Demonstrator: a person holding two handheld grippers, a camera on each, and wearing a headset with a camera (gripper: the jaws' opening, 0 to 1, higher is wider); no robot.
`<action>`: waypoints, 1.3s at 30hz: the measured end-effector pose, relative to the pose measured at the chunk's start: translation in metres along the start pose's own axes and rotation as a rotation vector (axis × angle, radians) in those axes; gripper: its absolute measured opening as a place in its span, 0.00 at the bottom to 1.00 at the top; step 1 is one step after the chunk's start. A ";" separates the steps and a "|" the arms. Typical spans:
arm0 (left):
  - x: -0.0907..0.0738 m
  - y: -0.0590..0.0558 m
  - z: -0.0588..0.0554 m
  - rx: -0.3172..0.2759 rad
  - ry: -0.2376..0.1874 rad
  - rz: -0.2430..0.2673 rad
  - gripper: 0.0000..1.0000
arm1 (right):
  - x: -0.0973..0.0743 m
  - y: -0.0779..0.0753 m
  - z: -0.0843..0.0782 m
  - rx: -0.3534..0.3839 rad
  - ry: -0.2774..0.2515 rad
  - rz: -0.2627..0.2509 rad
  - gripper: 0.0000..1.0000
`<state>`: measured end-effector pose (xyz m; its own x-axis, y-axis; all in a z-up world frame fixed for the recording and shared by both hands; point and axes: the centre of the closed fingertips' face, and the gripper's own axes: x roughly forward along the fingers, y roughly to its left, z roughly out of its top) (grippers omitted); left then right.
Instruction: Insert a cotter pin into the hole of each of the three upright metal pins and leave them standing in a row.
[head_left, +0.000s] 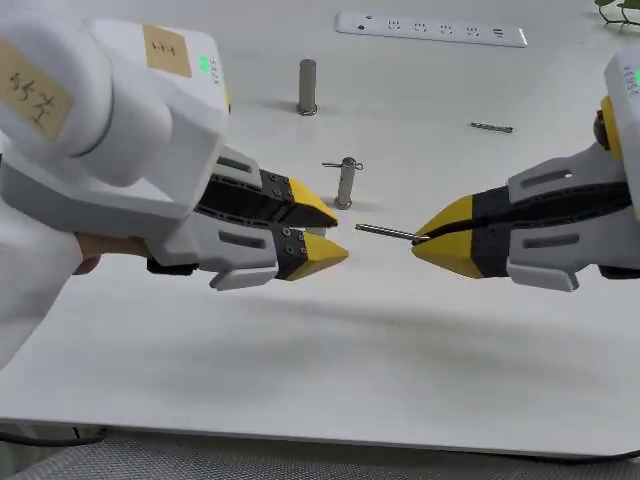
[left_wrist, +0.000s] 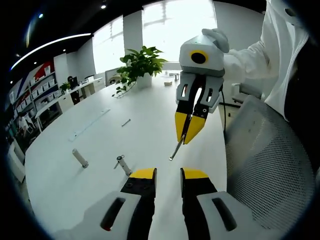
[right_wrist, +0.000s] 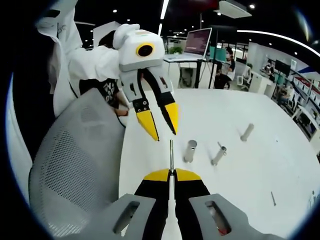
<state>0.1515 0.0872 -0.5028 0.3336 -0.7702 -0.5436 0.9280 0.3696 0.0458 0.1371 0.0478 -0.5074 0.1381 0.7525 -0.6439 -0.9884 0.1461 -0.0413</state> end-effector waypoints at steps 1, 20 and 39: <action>0.000 0.005 -0.001 -0.003 0.001 0.014 0.19 | 0.003 -0.002 0.000 -0.001 0.003 0.000 0.00; 0.029 0.044 -0.038 0.040 0.144 0.008 0.21 | 0.033 -0.040 -0.028 0.024 0.067 0.011 0.00; 0.036 0.039 -0.040 0.105 0.176 -0.063 0.10 | 0.048 -0.046 -0.034 0.021 0.076 0.037 0.00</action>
<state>0.1932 0.0948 -0.5536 0.2486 -0.6843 -0.6855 0.9614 0.2603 0.0888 0.1869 0.0549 -0.5622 0.0952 0.7070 -0.7007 -0.9911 0.1329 -0.0006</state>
